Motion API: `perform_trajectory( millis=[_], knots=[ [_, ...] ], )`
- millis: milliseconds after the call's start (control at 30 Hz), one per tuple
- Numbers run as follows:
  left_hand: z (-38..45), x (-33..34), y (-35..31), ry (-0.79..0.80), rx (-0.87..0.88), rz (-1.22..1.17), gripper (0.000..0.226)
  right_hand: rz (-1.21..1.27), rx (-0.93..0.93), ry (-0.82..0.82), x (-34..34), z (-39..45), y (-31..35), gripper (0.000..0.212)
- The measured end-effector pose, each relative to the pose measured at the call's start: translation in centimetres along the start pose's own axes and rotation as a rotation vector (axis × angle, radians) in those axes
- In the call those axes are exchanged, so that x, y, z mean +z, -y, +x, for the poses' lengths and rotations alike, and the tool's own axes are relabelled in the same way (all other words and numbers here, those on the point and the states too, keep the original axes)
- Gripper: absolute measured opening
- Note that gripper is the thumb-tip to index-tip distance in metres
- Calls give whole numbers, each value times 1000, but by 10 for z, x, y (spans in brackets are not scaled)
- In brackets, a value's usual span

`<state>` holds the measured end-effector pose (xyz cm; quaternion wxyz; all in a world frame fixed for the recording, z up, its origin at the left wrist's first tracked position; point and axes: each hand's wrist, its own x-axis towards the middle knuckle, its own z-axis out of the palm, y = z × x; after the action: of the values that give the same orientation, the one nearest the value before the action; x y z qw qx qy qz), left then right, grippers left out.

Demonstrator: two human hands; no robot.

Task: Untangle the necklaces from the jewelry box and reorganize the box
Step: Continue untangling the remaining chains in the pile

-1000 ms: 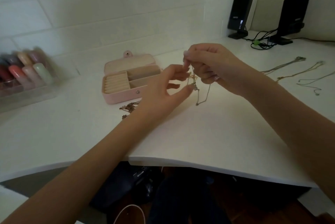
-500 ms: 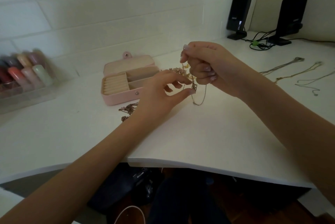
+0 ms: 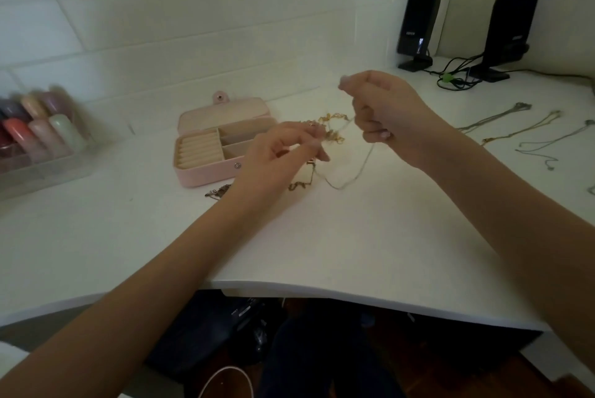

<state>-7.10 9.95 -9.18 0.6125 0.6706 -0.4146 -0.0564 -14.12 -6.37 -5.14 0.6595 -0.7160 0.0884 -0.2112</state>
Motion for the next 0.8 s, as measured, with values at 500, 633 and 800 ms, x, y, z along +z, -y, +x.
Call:
perform_trajectory(
  millis=[500, 633, 800],
  knots=[
    [10, -18, 2, -147, -11, 59, 34, -711, -40, -238, -21, 9, -14, 9],
    [23, -23, -15, -95, 56, 383, 29, -867, -356, -144, -9, 5, -11, 13],
    [46, -16, -50, -8, 126, 549, 32, -313, -173, 388, 12, -6, -2, 25]
  ],
)
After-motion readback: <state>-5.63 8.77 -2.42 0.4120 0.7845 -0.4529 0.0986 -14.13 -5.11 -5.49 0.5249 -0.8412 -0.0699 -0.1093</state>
